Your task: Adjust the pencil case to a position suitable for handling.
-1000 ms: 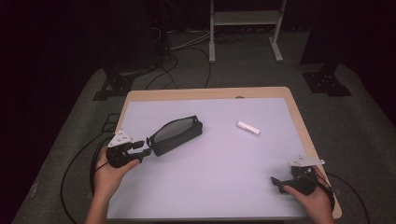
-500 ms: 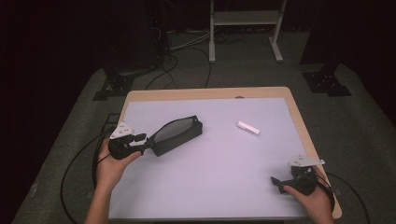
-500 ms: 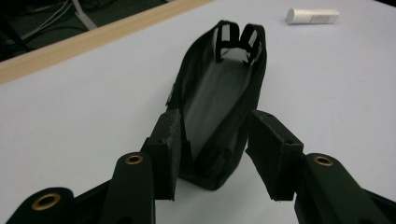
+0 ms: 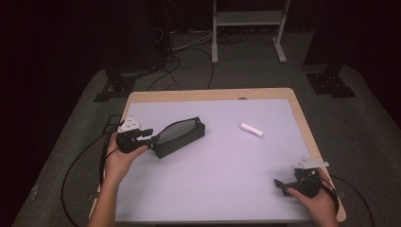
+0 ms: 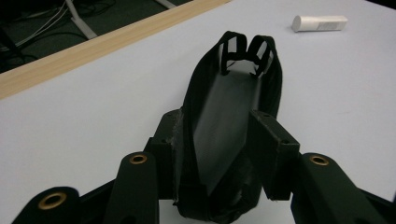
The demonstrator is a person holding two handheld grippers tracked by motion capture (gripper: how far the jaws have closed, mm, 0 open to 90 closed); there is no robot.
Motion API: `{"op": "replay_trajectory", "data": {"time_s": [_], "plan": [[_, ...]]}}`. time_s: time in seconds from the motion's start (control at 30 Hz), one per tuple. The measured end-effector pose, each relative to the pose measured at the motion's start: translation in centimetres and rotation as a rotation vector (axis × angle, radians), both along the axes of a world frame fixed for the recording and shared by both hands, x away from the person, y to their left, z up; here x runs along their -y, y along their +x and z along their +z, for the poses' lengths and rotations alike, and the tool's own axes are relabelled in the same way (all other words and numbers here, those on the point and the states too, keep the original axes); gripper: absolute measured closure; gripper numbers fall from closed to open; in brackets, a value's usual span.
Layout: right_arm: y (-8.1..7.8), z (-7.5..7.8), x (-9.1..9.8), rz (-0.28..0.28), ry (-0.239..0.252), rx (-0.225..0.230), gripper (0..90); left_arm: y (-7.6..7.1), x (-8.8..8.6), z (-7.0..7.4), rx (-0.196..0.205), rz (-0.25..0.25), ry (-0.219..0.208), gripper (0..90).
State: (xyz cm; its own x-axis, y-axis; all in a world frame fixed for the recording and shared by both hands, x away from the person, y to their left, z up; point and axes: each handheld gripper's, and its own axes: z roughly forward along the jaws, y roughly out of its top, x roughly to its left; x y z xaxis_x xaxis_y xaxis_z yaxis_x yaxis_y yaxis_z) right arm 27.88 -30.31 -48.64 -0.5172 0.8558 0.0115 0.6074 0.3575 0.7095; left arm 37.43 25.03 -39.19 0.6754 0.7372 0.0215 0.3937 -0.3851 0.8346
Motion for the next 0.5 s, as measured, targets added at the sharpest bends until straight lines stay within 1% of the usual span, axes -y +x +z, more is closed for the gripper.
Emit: {"op": "replay_trajectory", "data": {"time_s": [0.03,0.07,0.13,0.27,0.37,0.5], "plan": [[0.0,0.0,0.0,0.000,0.000,0.000,0.0,0.4,0.1,-0.1,0.001,-0.002,0.000,57.2],[0.0,0.0,0.0,0.000,0.000,0.000,0.0,0.5,0.1,-0.1,-0.003,0.002,-0.001,57.3],[0.0,0.0,0.0,0.000,0.001,0.001,0.0,0.7,0.2,-0.1,0.002,-0.001,-0.002,57.6],[0.0,0.0,0.0,0.000,0.000,0.001,0.0,1.6,0.6,-0.1,0.007,-0.012,-0.003,58.3],[0.0,0.0,0.0,0.000,0.001,0.000,0.0,2.0,0.8,-0.1,0.001,-0.021,-0.010,58.8],[0.0,0.0,0.0,0.000,0.000,0.000,0.0,2.7,1.3,-0.2,0.000,-0.031,-0.004,59.9]]}}
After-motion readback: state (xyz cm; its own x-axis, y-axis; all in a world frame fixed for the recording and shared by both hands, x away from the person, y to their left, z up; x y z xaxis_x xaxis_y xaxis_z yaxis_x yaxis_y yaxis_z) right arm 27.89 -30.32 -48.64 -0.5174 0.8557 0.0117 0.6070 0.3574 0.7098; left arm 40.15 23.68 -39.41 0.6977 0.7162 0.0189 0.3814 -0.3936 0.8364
